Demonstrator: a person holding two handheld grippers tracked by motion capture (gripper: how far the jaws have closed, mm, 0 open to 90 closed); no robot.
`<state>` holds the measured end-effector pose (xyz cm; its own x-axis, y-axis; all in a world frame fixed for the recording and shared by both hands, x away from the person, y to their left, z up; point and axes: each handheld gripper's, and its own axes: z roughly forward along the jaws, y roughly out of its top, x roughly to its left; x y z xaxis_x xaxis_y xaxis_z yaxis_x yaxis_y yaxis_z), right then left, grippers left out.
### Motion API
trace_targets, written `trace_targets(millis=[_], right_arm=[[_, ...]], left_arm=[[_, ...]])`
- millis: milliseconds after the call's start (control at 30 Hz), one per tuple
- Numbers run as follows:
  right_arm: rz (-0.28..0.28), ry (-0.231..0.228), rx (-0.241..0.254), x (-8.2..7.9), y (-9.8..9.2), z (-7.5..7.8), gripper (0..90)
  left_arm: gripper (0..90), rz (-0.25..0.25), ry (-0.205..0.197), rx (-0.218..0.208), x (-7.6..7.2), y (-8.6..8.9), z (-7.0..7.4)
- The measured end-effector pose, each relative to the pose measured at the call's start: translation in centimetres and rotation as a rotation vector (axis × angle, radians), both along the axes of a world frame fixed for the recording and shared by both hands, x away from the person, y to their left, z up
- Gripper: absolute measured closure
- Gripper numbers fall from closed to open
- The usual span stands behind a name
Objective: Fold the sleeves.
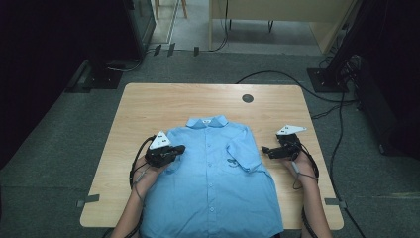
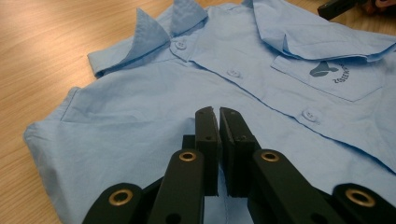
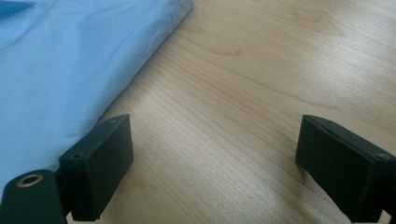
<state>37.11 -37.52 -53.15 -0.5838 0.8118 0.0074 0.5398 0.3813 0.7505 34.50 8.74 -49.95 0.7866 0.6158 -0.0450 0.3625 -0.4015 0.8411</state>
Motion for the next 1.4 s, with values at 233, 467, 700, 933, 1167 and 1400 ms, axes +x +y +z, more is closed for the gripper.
trace_targets(millis=[233, 467, 700, 933, 1167, 1400], right_arm=[[0.0, 0.0, 0.0, 0.0, 0.0, 0.0, 10.8], [-0.005, 0.0, 0.0, 0.0, 0.0, 0.0, 10.8], [-0.005, 0.0, 0.0, 0.0, 0.0, 0.0, 10.8], [-0.005, 0.0, 0.0, 0.0, 0.0, 0.0, 10.8], [-0.005, 0.0, 0.0, 0.0, 0.0, 0.0, 10.8], [-0.005, 0.0, 0.0, 0.0, 0.0, 0.0, 10.8]], left_arm=[[86.1, 0.011, 0.012, 0.006, 0.2, -0.2, -0.3], [85.2, 0.008, 0.005, 0.013, 0.1, -0.7, -0.2], [85.4, -0.002, 0.01, 0.017, 0.0, -1.3, -0.2], [85.3, -0.031, 0.025, 0.05, 0.0, -2.2, -0.8], [83.3, -0.04, 0.044, 0.047, 0.0, -2.2, -1.1], [73.9, -0.03, 0.06, 0.011, 0.2, -2.0, -1.1]])
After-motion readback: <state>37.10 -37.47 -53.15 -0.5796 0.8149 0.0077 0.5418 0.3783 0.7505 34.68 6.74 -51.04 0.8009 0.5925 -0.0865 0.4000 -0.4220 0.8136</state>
